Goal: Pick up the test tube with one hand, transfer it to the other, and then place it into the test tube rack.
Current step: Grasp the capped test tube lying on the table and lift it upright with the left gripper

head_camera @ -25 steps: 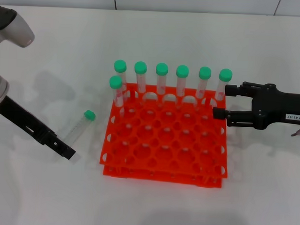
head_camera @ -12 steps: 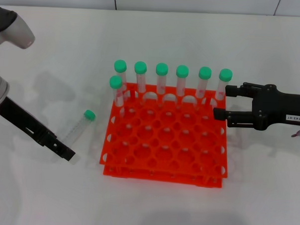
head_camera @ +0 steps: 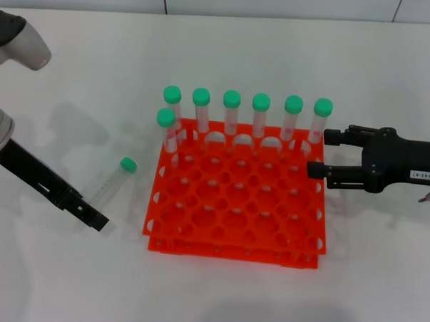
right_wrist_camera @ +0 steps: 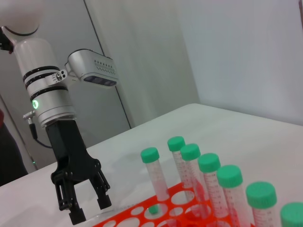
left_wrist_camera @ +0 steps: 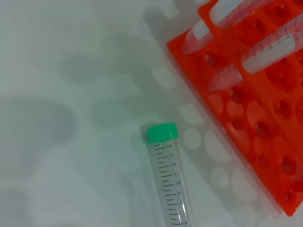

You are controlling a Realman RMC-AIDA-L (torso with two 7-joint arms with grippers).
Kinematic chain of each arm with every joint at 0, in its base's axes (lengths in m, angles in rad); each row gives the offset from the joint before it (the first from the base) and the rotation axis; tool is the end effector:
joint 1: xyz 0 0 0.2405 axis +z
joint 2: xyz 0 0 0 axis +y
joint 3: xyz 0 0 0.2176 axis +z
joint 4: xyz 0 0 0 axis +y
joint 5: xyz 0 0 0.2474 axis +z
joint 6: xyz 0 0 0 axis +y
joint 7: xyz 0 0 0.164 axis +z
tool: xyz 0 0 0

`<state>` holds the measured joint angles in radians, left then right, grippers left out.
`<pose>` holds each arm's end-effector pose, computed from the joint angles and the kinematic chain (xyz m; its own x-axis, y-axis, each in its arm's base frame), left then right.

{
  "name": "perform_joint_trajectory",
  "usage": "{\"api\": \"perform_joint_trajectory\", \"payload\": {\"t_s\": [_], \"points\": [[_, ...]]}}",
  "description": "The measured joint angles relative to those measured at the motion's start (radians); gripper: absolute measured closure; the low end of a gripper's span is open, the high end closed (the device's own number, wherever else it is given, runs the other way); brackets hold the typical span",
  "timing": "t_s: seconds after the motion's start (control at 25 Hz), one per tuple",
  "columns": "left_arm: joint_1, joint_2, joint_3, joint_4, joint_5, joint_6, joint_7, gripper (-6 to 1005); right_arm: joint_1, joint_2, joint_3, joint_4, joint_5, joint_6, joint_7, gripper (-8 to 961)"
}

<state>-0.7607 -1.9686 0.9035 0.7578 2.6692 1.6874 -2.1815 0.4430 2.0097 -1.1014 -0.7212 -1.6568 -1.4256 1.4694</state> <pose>-0.2557 0.3626 0.0291 0.5870 0.7618 -0.2739 0.7424 -0.6415 -0.1931 0.2301 0.3565 -0.0039 0.7910 -0.3434 -0.5063 -0.4624 -0.8775 -0.1273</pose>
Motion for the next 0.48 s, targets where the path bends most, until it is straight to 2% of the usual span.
{"api": "perform_joint_trajectory", "payload": {"t_s": [0.48], "points": [[0.0,0.0,0.0,0.0,0.0,0.002,-0.002,125,-0.001,-0.003,0.0,0.022,-0.002,0.001,-0.004,124]]}}
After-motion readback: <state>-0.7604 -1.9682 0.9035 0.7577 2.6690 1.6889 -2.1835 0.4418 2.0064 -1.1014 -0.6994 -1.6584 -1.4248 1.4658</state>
